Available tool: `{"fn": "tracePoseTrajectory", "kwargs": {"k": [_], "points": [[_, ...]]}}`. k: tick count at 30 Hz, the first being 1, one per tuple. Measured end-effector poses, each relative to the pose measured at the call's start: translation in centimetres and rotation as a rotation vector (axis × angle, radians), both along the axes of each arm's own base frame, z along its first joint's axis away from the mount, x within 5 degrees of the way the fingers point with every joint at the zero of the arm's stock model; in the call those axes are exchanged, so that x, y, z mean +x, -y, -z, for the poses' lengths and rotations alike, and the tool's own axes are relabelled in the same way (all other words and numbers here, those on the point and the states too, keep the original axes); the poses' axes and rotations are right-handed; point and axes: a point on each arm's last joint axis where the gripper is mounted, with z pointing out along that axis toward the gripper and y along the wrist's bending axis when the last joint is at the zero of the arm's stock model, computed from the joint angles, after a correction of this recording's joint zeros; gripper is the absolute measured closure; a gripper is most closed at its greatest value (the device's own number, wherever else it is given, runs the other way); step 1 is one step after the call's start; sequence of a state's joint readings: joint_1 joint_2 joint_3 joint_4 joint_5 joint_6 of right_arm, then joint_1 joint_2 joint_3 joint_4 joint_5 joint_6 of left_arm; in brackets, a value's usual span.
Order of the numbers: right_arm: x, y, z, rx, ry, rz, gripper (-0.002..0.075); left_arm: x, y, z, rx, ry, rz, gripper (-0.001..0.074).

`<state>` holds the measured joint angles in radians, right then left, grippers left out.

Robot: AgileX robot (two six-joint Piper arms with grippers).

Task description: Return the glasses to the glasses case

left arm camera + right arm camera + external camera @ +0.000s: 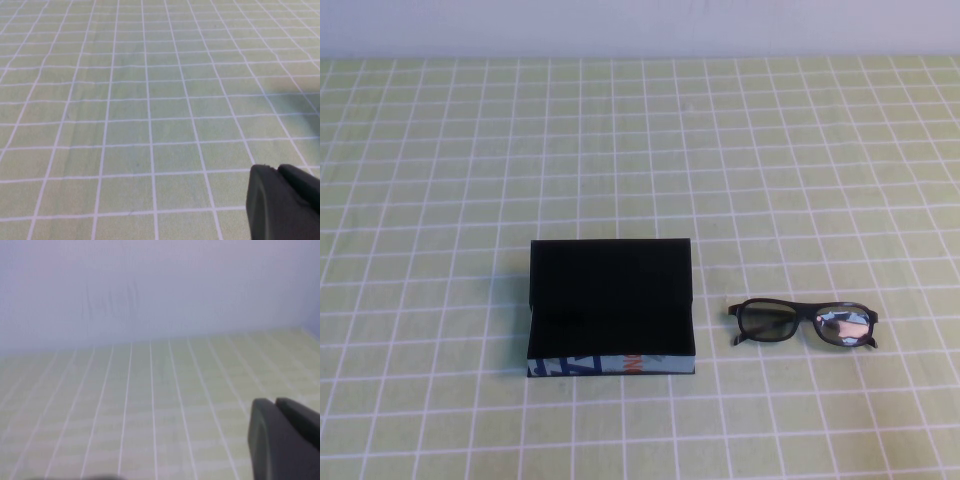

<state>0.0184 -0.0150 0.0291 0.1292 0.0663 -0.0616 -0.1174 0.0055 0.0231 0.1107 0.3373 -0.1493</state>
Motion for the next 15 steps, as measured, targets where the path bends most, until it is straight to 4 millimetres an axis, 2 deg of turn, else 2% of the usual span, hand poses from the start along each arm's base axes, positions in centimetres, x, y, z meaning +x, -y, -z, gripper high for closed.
{"fn": "tracePoseTrajectory", "kwargs": {"k": [4,15], "points": [[-0.2,0.4,-2.0,0.016,0.221,0.047,0.0743,0.0,0.0,0.0,0.0,0.0,0.0,0.0739],[-1.8,1.3,-5.3,0.081,0.623,0.122,0.0743,0.0,0.0,0.0,0.0,0.0,0.0,0.074]]}}
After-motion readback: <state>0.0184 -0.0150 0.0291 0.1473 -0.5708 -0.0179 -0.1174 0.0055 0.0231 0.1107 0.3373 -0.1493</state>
